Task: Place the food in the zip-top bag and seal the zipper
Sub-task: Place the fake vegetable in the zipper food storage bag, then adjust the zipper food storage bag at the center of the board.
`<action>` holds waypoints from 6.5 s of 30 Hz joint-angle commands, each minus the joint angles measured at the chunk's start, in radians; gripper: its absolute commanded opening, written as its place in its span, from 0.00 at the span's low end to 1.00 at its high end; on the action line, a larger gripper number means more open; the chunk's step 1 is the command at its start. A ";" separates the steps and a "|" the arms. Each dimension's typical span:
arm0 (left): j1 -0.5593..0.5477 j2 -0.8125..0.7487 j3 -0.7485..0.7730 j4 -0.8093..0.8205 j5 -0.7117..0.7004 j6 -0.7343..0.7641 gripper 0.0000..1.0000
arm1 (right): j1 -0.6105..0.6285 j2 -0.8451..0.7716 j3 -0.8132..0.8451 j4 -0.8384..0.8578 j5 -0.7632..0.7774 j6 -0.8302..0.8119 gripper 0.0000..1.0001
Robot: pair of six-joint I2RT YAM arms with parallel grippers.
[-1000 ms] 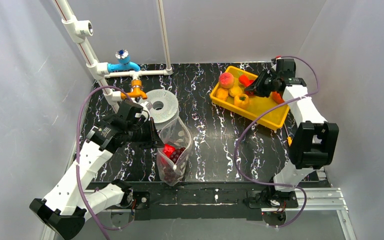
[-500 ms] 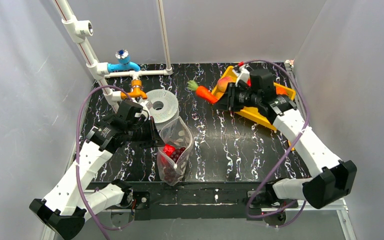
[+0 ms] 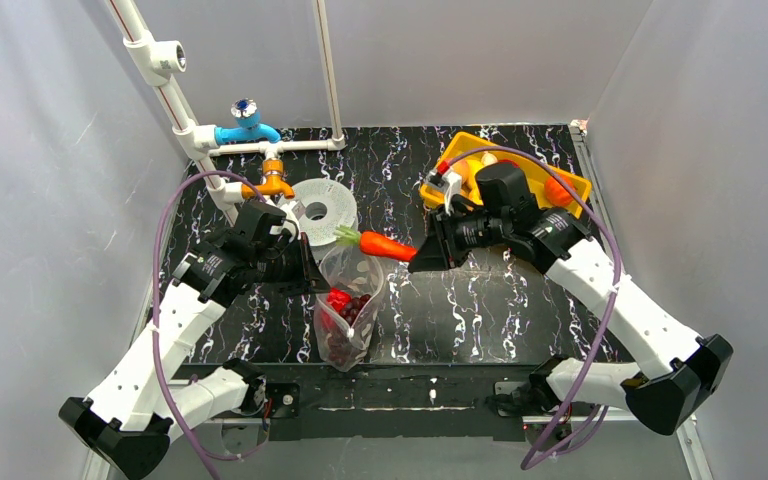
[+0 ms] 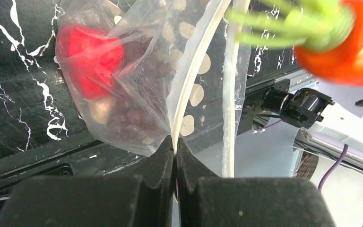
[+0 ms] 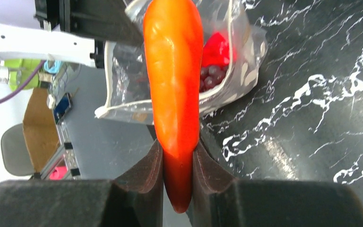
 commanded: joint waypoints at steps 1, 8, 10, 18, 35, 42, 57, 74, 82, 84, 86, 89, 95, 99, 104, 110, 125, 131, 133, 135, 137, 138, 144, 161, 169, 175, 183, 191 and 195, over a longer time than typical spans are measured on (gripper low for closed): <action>-0.005 -0.007 -0.010 0.010 0.016 0.012 0.00 | 0.044 -0.025 0.057 -0.147 -0.030 -0.079 0.01; -0.005 0.000 -0.011 0.021 0.027 0.009 0.00 | 0.161 0.075 0.112 -0.242 0.246 0.013 0.01; -0.005 -0.006 -0.013 0.021 0.026 0.007 0.00 | 0.194 0.115 0.147 -0.265 0.320 0.035 0.01; -0.005 -0.019 -0.011 0.012 0.021 0.000 0.00 | 0.283 0.245 0.306 -0.298 0.449 0.122 0.06; -0.005 -0.023 -0.013 0.012 0.026 0.000 0.00 | 0.376 0.483 0.600 -0.423 0.542 0.154 0.30; -0.005 -0.026 -0.022 0.013 0.028 -0.001 0.00 | 0.381 0.517 0.657 -0.515 0.648 0.124 0.36; -0.004 -0.034 -0.010 0.002 0.023 -0.002 0.00 | 0.410 0.540 0.702 -0.324 0.344 0.144 0.51; -0.005 -0.136 -0.014 0.088 0.016 -0.021 0.00 | 0.377 0.378 0.551 -0.237 0.494 0.149 0.51; -0.005 -0.067 -0.072 0.040 0.020 -0.039 0.00 | 0.296 0.310 0.470 -0.218 0.550 0.153 0.55; -0.005 -0.062 -0.068 0.038 0.020 -0.036 0.00 | 0.265 0.302 0.450 -0.217 0.541 0.162 0.55; -0.005 -0.057 -0.067 0.034 0.019 -0.032 0.00 | 0.219 0.291 0.409 -0.211 0.517 0.184 0.56; -0.004 -0.052 -0.067 0.031 0.021 -0.029 0.00 | 0.170 0.270 0.351 -0.191 0.479 0.218 0.61; -0.005 -0.047 -0.060 0.039 0.021 -0.027 0.00 | 0.198 0.207 0.111 -0.111 0.402 0.284 0.72; -0.004 -0.038 -0.051 0.043 0.023 -0.023 0.00 | 0.271 0.201 0.038 -0.111 0.475 0.292 0.74; -0.004 -0.036 -0.053 0.051 0.028 -0.026 0.00 | 0.347 0.249 0.090 -0.186 0.719 0.281 0.73; -0.005 -0.041 -0.050 0.053 0.035 -0.031 0.00 | 0.430 0.315 0.151 -0.133 0.991 0.253 0.68; -0.005 -0.055 -0.057 0.040 0.028 -0.028 0.00 | 0.438 0.413 0.299 -0.073 0.946 0.171 0.27; -0.005 -0.047 -0.055 0.044 0.030 -0.024 0.00 | 0.438 0.423 0.308 -0.070 0.933 0.162 0.19; -0.005 -0.047 -0.056 0.044 0.031 -0.023 0.00 | 0.439 0.428 0.312 -0.068 0.919 0.161 0.18; -0.005 -0.050 -0.056 0.044 0.031 -0.023 0.00 | 0.439 0.434 0.313 -0.064 0.906 0.162 0.17; -0.005 -0.052 -0.058 0.043 0.031 -0.024 0.00 | 0.439 0.440 0.312 -0.067 0.898 0.164 0.18; -0.005 -0.053 -0.059 0.043 0.031 -0.024 0.00 | 0.440 0.443 0.311 -0.068 0.897 0.166 0.19; -0.005 -0.059 -0.059 0.039 0.028 -0.024 0.00 | 0.442 0.451 0.318 -0.082 0.908 0.170 0.12; -0.005 -0.143 -0.074 0.158 0.120 -0.025 0.00 | 0.189 0.405 0.462 -0.070 0.094 0.492 0.01; -0.005 -0.099 -0.102 0.075 0.078 -0.044 0.00 | 0.150 0.435 0.479 -0.130 0.136 0.418 0.01; -0.004 -0.071 -0.073 0.075 0.085 -0.031 0.00 | 0.147 0.417 0.525 -0.089 0.052 0.440 0.03; -0.005 -0.078 -0.059 0.077 0.089 -0.028 0.00 | 0.136 0.417 0.442 -0.019 0.011 0.476 0.10; -0.005 -0.083 -0.064 0.078 0.083 -0.031 0.00 | 0.146 0.394 0.467 -0.180 0.203 0.350 0.29; -0.005 -0.080 -0.063 0.080 0.079 -0.030 0.00 | 0.155 0.362 0.456 -0.225 0.283 0.307 0.35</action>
